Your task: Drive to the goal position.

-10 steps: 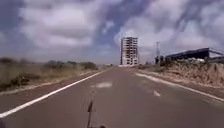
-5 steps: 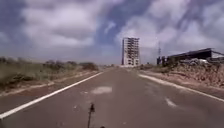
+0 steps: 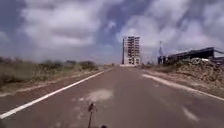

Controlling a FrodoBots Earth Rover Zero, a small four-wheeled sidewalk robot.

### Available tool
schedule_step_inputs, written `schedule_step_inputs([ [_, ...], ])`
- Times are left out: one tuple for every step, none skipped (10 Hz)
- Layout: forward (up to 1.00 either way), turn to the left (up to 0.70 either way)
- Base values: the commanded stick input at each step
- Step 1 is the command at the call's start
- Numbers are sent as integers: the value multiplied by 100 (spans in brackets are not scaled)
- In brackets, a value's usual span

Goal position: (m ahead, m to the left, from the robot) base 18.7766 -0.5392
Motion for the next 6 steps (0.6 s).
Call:
schedule_step_inputs([
  [100,0],
  [100,0],
  [100,0],
  [100,0],
  [100,0],
  [100,0],
])
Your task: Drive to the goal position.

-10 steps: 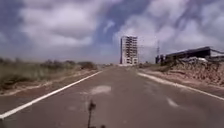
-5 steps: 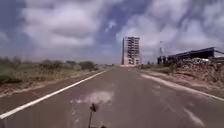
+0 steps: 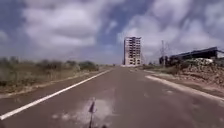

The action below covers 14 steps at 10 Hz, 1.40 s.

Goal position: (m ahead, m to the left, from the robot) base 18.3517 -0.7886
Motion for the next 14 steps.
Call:
schedule_step_inputs([
  [100,0],
  [100,0],
  [100,0],
  [100,0],
  [100,0],
  [100,0],
  [100,0],
  [100,0],
  [100,0],
  [100,0],
  [100,0],
  [100,0],
  [100,0],
  [100,0],
])
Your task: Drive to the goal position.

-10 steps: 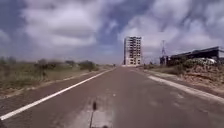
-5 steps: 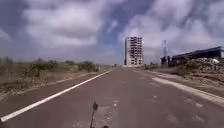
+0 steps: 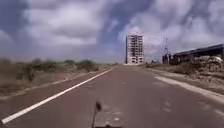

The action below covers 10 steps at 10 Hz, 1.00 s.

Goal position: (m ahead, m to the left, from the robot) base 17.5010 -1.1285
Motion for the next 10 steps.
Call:
schedule_step_inputs([
  [100,0],
  [100,0],
  [100,0],
  [100,0],
  [100,0],
  [100,0],
  [100,0],
  [100,0],
  [100,0],
  [100,0],
])
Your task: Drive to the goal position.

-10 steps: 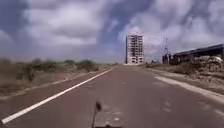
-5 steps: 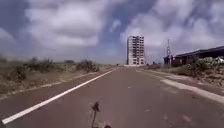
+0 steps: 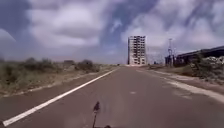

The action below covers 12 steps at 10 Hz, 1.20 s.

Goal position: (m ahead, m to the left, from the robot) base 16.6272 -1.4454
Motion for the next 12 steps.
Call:
schedule_step_inputs([
  [100,0],
  [100,0],
  [100,0],
  [100,-40],
  [100,-40],
  [100,-40],
  [100,-40],
  [100,0],
  [100,0],
  [100,0],
  [100,0],
  [100,0],
])
